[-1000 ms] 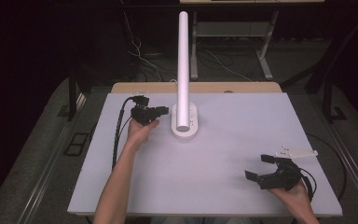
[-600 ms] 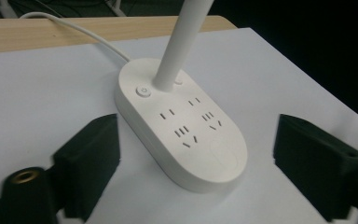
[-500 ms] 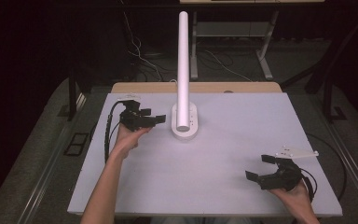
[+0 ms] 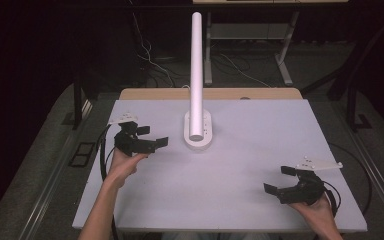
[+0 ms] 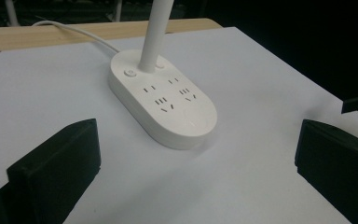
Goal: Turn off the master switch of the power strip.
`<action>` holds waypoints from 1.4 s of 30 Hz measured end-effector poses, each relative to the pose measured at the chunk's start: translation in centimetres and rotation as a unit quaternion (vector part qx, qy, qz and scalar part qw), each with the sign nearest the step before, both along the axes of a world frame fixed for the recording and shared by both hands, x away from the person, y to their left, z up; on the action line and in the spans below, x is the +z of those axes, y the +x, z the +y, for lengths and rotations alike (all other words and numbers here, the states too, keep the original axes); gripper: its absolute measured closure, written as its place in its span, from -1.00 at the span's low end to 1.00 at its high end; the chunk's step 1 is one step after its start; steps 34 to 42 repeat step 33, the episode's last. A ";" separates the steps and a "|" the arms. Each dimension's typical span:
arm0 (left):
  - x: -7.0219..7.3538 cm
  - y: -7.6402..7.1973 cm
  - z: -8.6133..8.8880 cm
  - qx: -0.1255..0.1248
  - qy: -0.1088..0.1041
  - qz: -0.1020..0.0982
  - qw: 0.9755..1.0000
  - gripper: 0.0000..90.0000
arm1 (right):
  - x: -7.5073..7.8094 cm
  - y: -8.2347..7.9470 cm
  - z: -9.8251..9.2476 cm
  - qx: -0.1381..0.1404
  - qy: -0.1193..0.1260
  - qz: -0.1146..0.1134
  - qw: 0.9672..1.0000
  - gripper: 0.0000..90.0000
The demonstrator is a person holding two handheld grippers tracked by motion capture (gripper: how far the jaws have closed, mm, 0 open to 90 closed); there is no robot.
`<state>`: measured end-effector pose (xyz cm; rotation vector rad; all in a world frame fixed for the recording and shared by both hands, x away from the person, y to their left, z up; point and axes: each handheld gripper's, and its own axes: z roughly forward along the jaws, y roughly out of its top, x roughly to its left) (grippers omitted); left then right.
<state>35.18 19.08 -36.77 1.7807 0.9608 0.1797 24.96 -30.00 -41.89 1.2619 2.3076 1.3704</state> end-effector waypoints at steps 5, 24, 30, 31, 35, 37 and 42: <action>-0.5 -1.6 0.5 0.000 -0.005 -0.007 1.000 -1.00 | 0.0 0.0 0.1 -0.001 0.000 0.001 1.000 -0.99; -2.6 -7.9 -0.2 -0.030 0.020 -0.028 0.999 -1.00 | 0.1 -0.2 0.2 0.000 0.000 -0.004 1.000 -0.99; -3.4 -8.6 -0.5 -0.037 0.019 -0.023 0.999 -1.00 | 0.1 -0.5 0.1 -0.001 0.006 0.004 1.000 -0.99; -3.5 -8.6 -0.5 -0.037 0.016 -0.022 0.999 -1.00 | 0.1 -0.5 0.1 0.000 0.006 0.002 1.000 -0.99; -3.8 -8.6 -0.6 -0.036 0.017 -0.019 0.999 -1.00 | 0.2 -0.6 0.1 0.001 0.007 0.003 1.000 -0.99; -3.8 -8.6 -0.6 -0.036 0.017 -0.019 0.999 -1.00 | 0.2 -0.6 0.1 0.001 0.007 0.003 1.000 -0.99; -3.8 -8.6 -0.6 -0.036 0.017 -0.019 0.999 -1.00 | 0.2 -0.6 0.1 0.001 0.007 0.003 1.000 -0.99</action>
